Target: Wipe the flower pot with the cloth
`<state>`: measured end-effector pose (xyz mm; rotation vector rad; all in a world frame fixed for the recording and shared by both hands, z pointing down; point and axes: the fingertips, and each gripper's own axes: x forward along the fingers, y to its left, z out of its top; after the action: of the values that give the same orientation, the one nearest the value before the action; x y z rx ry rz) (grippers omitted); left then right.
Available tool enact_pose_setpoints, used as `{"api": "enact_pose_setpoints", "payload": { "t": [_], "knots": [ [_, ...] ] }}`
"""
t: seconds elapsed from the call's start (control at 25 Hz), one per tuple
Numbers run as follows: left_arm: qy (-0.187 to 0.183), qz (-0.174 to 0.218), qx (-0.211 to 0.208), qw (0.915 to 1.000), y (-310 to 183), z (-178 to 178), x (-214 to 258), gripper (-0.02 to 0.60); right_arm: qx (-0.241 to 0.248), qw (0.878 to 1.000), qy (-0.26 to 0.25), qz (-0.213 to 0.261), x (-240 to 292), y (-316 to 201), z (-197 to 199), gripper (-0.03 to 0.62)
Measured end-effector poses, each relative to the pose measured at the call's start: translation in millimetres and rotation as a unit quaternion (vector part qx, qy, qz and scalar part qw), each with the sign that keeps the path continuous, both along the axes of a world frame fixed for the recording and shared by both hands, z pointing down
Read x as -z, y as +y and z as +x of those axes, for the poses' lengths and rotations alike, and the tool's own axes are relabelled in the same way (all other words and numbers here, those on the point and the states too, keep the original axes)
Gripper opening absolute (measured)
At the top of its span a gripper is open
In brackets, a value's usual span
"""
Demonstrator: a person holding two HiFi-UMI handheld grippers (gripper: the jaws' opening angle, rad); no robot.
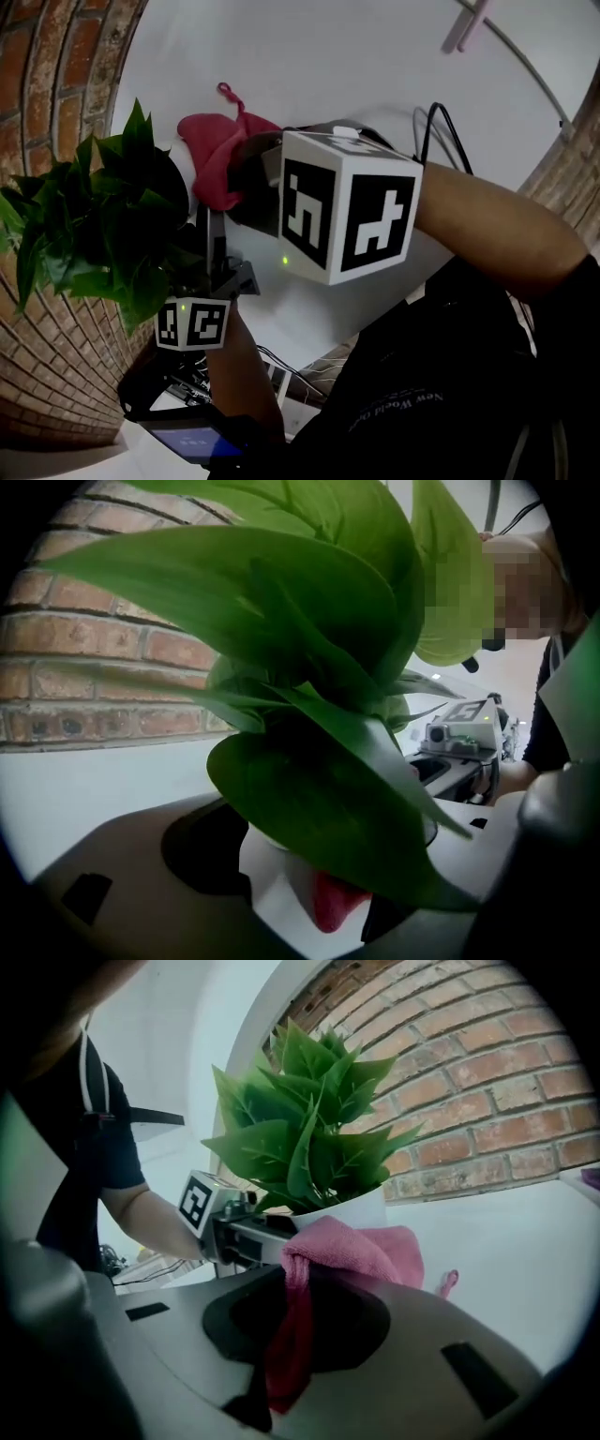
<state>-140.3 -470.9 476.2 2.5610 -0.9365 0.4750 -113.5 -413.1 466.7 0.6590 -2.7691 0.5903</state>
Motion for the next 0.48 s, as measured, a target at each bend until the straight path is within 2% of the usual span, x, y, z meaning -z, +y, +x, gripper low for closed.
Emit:
{"api": "enact_pose_setpoints", "payload": {
  "t": [0.12, 0.24, 0.36, 0.48],
  "knots": [
    [0.010, -0.001, -0.011, 0.9999, 3, 1, 3, 0.373, 0.013, 1.000, -0.023, -0.004, 11, 10, 9, 0.052],
    [0.006, 0.004, -0.028, 0.9996, 9, 3, 6, 0.373, -0.061, 0.997, -0.052, -0.004, 26, -9, 46, 0.052],
    [0.012, 0.004, -0.041, 0.9991, 13, 8, 9, 0.372, -0.148, 0.988, -0.041, 0.008, 32, -44, 77, 0.052],
    [0.016, 0.001, -0.056, 0.9983, 22, 14, 11, 0.371, -0.162, 0.986, -0.016, 0.030, 28, -63, 71, 0.052]
  ]
}}
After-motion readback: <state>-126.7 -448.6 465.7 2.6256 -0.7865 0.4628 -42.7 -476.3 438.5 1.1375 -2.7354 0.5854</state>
